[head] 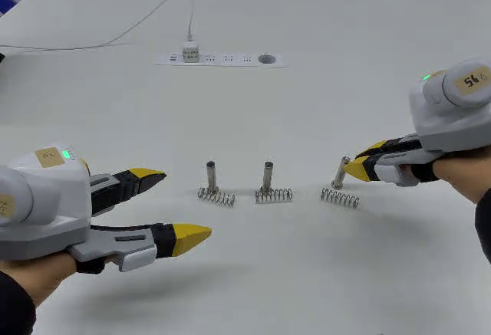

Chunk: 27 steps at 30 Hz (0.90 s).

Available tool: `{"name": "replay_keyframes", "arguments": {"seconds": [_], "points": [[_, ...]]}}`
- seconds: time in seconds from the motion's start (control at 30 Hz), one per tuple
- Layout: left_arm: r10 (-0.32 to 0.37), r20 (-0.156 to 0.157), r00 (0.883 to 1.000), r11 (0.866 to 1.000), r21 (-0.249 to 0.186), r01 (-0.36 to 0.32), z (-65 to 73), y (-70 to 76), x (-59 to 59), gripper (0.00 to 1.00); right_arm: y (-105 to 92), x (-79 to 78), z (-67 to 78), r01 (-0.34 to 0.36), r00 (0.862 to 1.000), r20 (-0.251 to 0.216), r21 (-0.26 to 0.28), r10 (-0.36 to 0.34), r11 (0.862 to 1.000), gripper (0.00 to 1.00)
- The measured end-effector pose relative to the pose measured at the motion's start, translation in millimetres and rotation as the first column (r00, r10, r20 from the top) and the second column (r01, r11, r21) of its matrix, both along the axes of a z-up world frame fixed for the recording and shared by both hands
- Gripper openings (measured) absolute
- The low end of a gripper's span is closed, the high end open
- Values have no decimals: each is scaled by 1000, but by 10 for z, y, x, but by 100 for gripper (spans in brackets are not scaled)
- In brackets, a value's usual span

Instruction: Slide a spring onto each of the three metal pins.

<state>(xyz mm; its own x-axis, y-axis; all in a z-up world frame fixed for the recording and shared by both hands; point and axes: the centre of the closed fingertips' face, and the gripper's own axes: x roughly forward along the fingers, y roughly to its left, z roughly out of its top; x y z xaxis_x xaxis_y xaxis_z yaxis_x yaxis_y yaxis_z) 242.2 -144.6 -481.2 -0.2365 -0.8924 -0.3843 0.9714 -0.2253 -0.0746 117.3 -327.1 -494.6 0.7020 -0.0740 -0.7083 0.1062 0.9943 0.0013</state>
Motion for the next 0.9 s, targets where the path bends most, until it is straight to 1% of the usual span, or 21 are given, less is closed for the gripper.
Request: {"name": "replay_keyframes", "arguments": {"seconds": [0.03,0.13,0.3,0.4,0.47,0.5,0.67,0.9], "points": [[0,0,1000,1000,0,0,0,0,0,67,-3,-15,-13,-5,1000,-3,-4,5,1000,17],[0,0,1000,1000,1,0,-3,-5,-2,67,47,-59,-75,-48,999,-16,-2,48,999,17],[0,0,1000,1000,3,0,-9,-4,-5,67,139,-73,-145,-101,994,-34,10,102,995,17],[2,1,1000,1000,3,-2,-8,-1,-3,67,194,-74,-185,-152,987,-48,10,152,988,17],[3,0,1000,1000,3,-3,-6,4,-2,67,211,-74,-211,-168,984,-56,12,169,986,17],[4,0,1000,1000,2,-4,-4,6,-1,67,230,-77,-234,-190,980,-65,11,190,982,17],[6,0,1000,1000,2,-6,-5,10,1,67,254,-90,-339,-220,970,-98,16,221,975,17],[5,0,1000,1000,5,-5,-10,18,-13,66,280,-97,-411,-260,956,-134,14,260,965,15]]}}
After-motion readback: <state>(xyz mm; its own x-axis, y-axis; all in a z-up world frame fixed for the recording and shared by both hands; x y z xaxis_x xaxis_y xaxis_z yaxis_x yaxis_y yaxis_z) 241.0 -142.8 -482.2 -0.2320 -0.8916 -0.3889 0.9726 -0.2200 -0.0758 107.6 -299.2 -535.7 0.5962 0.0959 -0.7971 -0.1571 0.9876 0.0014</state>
